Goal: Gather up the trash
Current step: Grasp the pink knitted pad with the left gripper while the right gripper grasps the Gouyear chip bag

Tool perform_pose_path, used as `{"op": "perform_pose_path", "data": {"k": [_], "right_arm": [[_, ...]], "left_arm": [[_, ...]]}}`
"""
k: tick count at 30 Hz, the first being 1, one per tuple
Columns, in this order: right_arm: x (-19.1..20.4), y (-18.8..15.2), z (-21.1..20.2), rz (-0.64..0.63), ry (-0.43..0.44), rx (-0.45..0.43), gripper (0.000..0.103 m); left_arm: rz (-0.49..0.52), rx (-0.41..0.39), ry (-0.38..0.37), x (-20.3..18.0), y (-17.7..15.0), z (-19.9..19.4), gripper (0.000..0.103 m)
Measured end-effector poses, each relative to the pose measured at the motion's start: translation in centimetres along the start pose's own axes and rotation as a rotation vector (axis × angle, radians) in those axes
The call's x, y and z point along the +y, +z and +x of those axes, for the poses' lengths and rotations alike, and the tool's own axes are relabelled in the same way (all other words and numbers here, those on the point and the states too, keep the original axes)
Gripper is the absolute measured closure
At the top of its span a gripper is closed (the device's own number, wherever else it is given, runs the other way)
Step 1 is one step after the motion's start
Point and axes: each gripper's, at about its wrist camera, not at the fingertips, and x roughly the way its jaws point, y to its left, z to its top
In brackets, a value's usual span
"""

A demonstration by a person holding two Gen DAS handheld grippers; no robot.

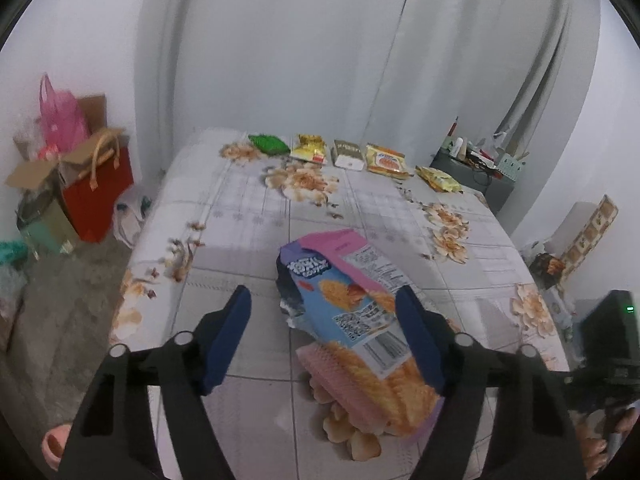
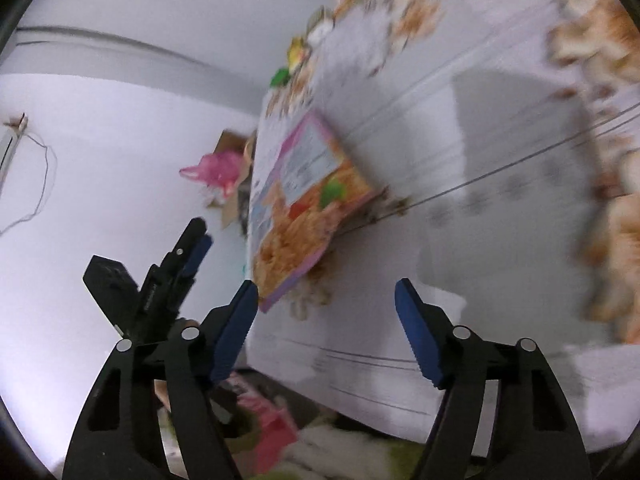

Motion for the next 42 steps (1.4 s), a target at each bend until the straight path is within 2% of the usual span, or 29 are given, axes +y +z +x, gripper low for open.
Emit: {"op": "perform_pose_path", "data": {"k": [5,6,8,12,13,16,20,22,25,29,31,32,33,34,35,36,38,40,41,42], "right_arm": [[0.1,0.8,2.9,0.066,0.019,0.041,0.042],[0.0,0.9,3.3,0.083,0.019,0.039,0.047],[-0.3,1.5,3.9,0.107,0.029,0.037,0.056],[-1.2,1.7,4.1,0.167,0.098,0.023,0.093],[-1.2,1.9,4.4,0.173,0.115,0.013,0.098],[-0.7,2.1,3.2,0.148,0.172,-0.021,0.102],[0.7,2.9,1.3,0.103,0.265,-0.091,0.103],[1.5,3.3,-0.3,0.069,0.281,-0.137,0.103],[3.0,3.8,-3.5,-0.013,0.248,-0.214,0.103],[5.9,3.2,-8.8,-0.203,0.078,-0.352,0.103],[8.3,1.8,-11.2,-0.382,-0.168,-0.446,0.103],[9.7,0.8,-11.6,-0.49,-0.333,-0.49,0.103],[10.6,0.1,-11.3,-0.566,-0.447,-0.514,0.103],[11.7,-1.0,-10.8,-0.679,-0.597,-0.531,0.103],[12.2,-1.8,-9.9,-0.756,-0.692,-0.531,0.103],[12.6,-3.3,-8.3,-0.89,-0.865,-0.518,0.103],[11.9,-5.1,-4.9,-1.054,-1.085,-0.453,0.102],[10.2,-6.8,-2.0,-1.167,-1.188,-0.337,0.1],[9.8,-7.3,-0.9,-1.195,-1.203,-0.298,0.099],[8.7,-8.2,0.3,-1.231,-1.219,-0.227,0.094]], "left_arm": [[-0.066,0.035,-0.041,1.7,-0.5,0.9,0.037],[-0.075,0.04,-0.047,1.9,-0.6,1.0,0.039],[-0.086,0.044,-0.056,2.3,-0.7,1.2,0.041],[-0.094,0.038,-0.062,2.7,-0.8,1.0,0.042],[-0.095,0.036,-0.063,2.8,-0.8,0.9,0.042],[-0.096,0.027,-0.062,3.1,-0.8,0.6,0.042],[-0.099,0.023,-0.063,3.2,-0.8,0.3,0.043],[-0.094,0.02,-0.064,3.2,-0.8,0.1,0.043],[-0.086,0.036,-0.073,2.9,-0.9,0.1,0.043],[-0.088,0.081,-0.101,2.6,-1.3,0.8,0.043],[-0.074,0.101,-0.112,2.1,-1.4,1.3,0.043],[-0.063,0.109,-0.116,1.9,-1.5,1.5,0.043],[-0.052,0.115,-0.118,1.6,-1.5,1.7,0.043],[-0.036,0.122,-0.121,1.3,-1.5,2.0,0.041],[-0.028,0.123,-0.12,1.1,-1.5,2.2,0.04],[-0.021,0.123,-0.117,0.9,-1.5,2.3,0.038],[-0.01,0.124,-0.116,0.7,-1.4,2.8,0.037],[-0.008,0.13,-0.118,0.6,-1.3,3.3,0.037],[-0.007,0.131,-0.12,0.6,-1.3,3.4,0.037],[-0.005,0.135,-0.123,0.5,-1.3,3.6,0.036]]}}
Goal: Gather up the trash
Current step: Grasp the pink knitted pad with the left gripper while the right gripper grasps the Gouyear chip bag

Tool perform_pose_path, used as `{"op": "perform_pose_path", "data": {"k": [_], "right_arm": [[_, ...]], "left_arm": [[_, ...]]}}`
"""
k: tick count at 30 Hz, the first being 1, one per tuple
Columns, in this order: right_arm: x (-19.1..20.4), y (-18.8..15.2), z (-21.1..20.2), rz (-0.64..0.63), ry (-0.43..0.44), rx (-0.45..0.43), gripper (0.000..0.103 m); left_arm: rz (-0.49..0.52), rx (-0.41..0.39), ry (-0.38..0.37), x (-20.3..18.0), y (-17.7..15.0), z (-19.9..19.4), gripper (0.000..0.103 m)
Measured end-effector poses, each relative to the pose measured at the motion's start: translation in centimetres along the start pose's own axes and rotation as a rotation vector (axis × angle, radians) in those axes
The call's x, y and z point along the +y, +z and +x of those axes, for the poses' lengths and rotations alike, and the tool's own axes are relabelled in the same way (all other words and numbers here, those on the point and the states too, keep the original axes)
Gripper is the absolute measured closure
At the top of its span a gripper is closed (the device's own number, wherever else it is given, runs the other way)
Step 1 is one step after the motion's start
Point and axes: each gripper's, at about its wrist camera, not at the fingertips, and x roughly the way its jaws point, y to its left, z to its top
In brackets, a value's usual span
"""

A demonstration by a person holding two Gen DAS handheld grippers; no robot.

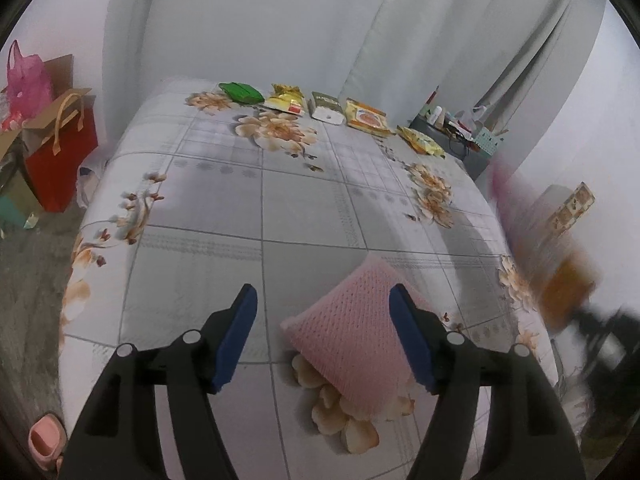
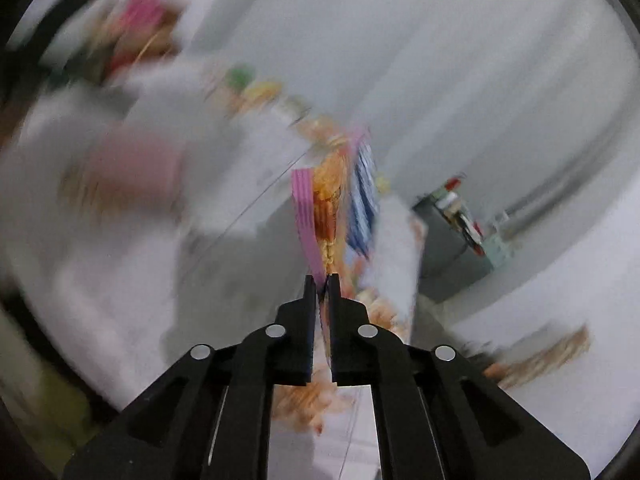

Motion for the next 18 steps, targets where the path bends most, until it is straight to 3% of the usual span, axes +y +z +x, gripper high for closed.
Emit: {"op": "perform_pose_path", "data": {"k": [3,4,7,10,13,15,18], "right_arm": [[2.2,-0.9,0.1,-0.057,0.065,0.025,0.075],[2.2,-1.1,-0.4,-0.044,0.093,0.016,0.065],[0.4,-2.3,-2.2,0.078,0.209,-0.028,0.051],[-2.8,-3.0,-2.9,0.272,0.304,-0.059,0.047],[-6.6,-4.3,-2.3,0.505,0.344,-0.058,0.047],[-8.3,-5.5,-1.8,0.647,0.351,-0.043,0.047],[-10.4,-7.8,-0.2,0.852,0.359,0.013,0.047]], "left_arm": [[0.022,0.015,-0.004,-0.4,0.5,0.8,0.032],[0.035,0.017,0.003,-0.6,0.7,1.1,0.031],[0.07,0.031,0.012,-1.0,1.2,2.3,0.029],[0.089,0.093,0.013,-1.2,1.2,4.1,0.029],[0.071,0.161,-0.057,-1.4,0.2,5.0,0.029],[0.063,0.17,-0.09,-1.6,-0.5,5.0,0.029],[0.077,0.158,-0.076,-2.2,-1.3,4.6,0.029]]}}
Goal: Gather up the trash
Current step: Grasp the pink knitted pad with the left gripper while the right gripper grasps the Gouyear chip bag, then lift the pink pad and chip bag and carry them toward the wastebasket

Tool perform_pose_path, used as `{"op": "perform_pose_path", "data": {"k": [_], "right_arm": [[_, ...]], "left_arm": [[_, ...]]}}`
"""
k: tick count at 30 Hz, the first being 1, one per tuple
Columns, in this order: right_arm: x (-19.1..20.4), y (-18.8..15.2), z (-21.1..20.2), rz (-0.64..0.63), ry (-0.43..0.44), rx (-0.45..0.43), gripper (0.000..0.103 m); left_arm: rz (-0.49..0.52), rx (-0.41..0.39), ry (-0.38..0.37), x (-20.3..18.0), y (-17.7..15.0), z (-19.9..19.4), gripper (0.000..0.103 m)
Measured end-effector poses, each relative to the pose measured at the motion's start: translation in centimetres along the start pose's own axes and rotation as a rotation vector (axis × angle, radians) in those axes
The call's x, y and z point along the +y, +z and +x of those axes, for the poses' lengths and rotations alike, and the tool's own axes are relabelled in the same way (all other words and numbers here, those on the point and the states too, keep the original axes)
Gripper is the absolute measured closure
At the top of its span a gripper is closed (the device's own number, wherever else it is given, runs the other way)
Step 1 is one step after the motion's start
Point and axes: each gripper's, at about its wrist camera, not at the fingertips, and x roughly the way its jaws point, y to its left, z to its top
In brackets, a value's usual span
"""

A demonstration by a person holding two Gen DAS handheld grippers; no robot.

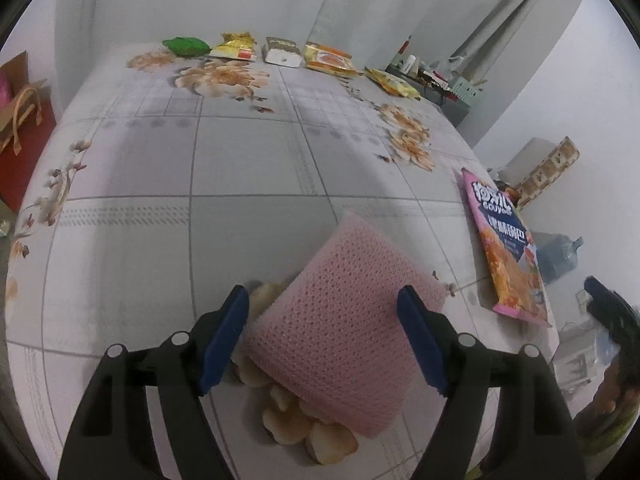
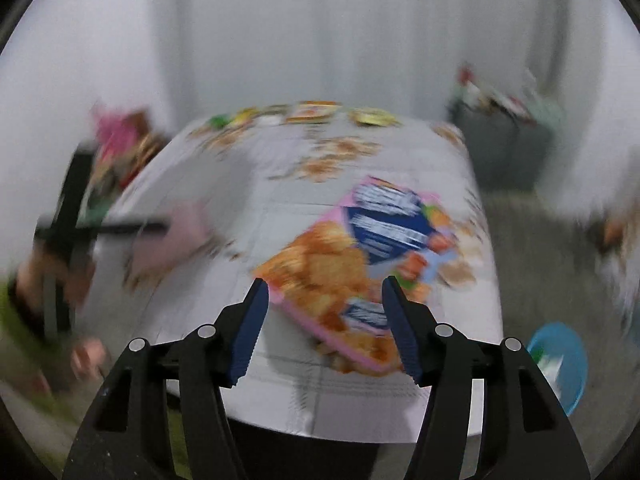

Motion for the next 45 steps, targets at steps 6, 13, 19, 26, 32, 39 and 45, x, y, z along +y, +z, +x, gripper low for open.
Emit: {"op": "perform_pose_path", "data": {"k": [6,13,19,26,32,39,45], "right_arm": [[-5.1,-0.8,3.1,0.339,0.062,0.133,0.047],[-5.9,-1.8,5.1,0.434,0.096,0.211,0.047],[-6.1,-1.8,5.8,0.471,0.118,0.224,0.047],[-7.2,-1.6,6.3,0.56,0.172,0.235,0.047],[-8.0,-1.7,6.6,0.629,0.233,0.24,0.047],[-8.6,-1.5,7.2,0.678,0.282,0.239,0.05],[-8.9,-1.4,8.1,0.722,0.334,0.26,0.062]], "left_arm": [[0.0,0.04,-0.003,-1.4,-0.8,-0.1,0.029],[0.042,0.098,-0.057,-3.1,-2.1,-0.9,0.029],[0.135,0.097,-0.021,-4.9,-3.8,-1.3,0.029],[0.199,0.04,0.033,-6.6,-3.8,-1.6,0.014],[0.282,0.057,0.048,-8.1,-4.2,-0.5,0.011],[0.327,0.061,0.041,-9.1,-4.9,0.2,0.011],[0.334,0.091,0.071,-9.2,-5.3,1.2,0.011]]}}
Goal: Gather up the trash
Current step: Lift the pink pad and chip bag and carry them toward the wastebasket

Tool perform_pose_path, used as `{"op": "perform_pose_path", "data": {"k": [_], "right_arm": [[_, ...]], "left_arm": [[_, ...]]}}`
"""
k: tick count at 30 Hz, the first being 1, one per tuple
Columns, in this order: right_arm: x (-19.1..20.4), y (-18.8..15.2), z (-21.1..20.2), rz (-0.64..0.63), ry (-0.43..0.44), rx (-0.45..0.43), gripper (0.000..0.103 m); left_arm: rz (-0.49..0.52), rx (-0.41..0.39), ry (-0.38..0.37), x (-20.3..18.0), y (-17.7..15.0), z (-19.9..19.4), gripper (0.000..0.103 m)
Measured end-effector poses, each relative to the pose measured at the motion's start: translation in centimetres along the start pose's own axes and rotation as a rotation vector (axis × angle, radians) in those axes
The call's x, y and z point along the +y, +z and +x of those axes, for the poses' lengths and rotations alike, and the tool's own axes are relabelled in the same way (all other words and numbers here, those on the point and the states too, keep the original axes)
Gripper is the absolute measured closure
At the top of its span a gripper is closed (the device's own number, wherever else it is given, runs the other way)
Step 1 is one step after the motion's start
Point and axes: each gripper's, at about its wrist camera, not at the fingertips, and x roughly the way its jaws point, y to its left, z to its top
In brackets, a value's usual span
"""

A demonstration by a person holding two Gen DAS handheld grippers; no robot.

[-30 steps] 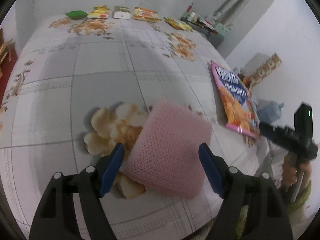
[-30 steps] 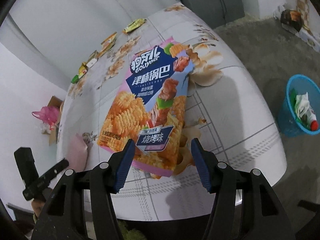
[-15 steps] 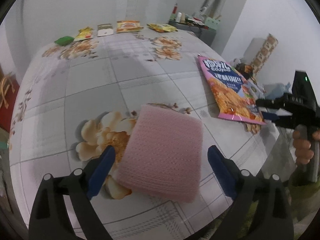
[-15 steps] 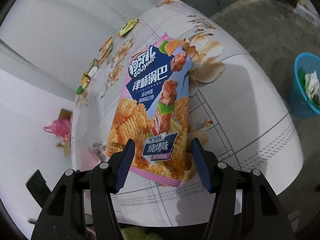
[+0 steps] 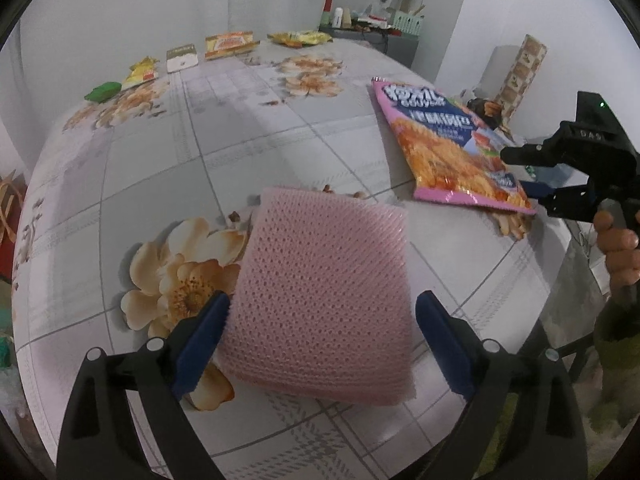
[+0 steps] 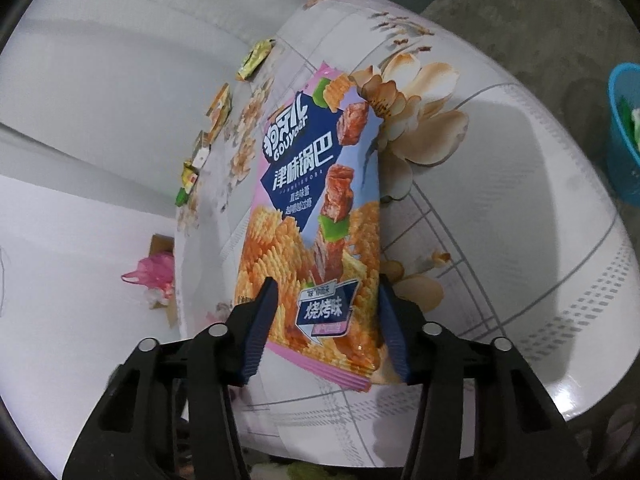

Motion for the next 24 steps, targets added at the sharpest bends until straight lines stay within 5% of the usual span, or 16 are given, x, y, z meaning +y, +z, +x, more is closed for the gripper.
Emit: {"op": "perform_pose_path", "data": {"k": [7,14,24], "right_arm": [[-0.2,0.1,0.9,0.017,0.009,0.02,0.085],[-0.6,0.0,1.1,0.042,0.039,0.013,0.092],[-0.8,-0.2,-0.6,0.051,0.112,-0.022,0.102]], "left_arm": [[0.027,-0.015,0.053,-0.2,-0.3,0.2,0.012],[0.043,-0.039,0.106,0.0,-0.2,0.5,0.02],[-0.02,-0.05,0.075,0.9,0.3,0.4,0.023]]}}
